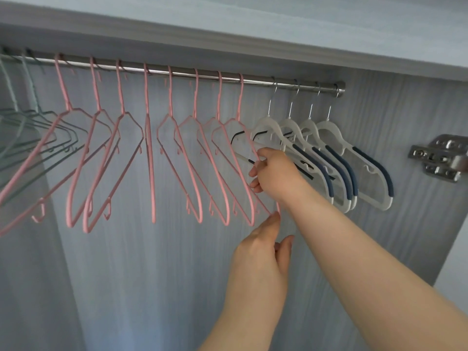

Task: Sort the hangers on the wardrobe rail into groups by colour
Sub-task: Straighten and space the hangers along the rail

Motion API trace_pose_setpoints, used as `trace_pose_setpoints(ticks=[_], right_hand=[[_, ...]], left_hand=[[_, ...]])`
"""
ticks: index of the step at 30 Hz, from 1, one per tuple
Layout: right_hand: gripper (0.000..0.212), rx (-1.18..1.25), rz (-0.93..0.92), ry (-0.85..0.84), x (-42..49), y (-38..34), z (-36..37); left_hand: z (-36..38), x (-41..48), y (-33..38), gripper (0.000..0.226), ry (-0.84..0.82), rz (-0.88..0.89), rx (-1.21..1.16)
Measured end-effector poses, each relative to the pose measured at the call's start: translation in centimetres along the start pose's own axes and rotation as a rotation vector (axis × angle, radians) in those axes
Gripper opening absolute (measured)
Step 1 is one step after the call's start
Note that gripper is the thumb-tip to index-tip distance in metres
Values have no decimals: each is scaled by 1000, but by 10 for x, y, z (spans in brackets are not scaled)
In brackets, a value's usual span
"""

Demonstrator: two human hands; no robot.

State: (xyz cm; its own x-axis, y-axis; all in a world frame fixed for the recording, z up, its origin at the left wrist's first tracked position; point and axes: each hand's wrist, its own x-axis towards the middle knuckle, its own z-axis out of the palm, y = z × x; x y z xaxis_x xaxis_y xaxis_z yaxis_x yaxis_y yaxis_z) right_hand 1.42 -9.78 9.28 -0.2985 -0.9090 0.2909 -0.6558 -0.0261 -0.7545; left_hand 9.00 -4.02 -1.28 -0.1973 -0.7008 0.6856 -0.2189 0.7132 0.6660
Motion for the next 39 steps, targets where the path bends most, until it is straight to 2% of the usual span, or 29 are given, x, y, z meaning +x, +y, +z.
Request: trace_pose_setpoints(ticks=[2, 4, 6, 7, 9, 13, 15, 22, 28, 32, 34, 37, 39], right_hand=[[17, -320, -63, 55, -2, 2, -13], [22, -524, -142, 222, -4, 3, -34], [30, -607, -167, 373, -1, 6, -55], [31, -646, -147, 390, 2, 7, -61], [31, -716, -68, 297, 9, 9, -64], [48, -742, 89, 77, 21, 17, -51], [52, -712, 131, 19, 24, 20, -45], [51, -569, 41, 89, 26, 25, -34], [47, -543, -8, 116, 29, 25, -31], [36, -508, -1, 107, 28, 27, -32], [34, -547, -14, 143, 24, 27, -36], [31, -699, -134, 370, 20, 29, -55], [33, -767, -142, 483, 22, 34, -73]], left_hand=[[0, -3, -2, 39, 17, 31, -6], [0, -6, -6, 41, 41, 57, -8], [1, -9, -8, 44, 46, 52, -4], [1, -10, -8, 43, 38, 45, -6], [2, -12, -8, 41, 23, 28, -1], [3, -16, -8, 44, 18, 45, 12], [2, -18, -8, 46, 28, 42, 10], [-8, -23, -14, 41, 55, -13, 7], [-7, -28, -18, 41, 33, -56, 0], [-4, -32, -18, 42, 2, -96, -12], [-3, -33, -18, 42, 0, -99, -16], [-4, -34, -21, 43, 12, -97, -27], [-4, -35, -22, 43, 13, -102, -30]])
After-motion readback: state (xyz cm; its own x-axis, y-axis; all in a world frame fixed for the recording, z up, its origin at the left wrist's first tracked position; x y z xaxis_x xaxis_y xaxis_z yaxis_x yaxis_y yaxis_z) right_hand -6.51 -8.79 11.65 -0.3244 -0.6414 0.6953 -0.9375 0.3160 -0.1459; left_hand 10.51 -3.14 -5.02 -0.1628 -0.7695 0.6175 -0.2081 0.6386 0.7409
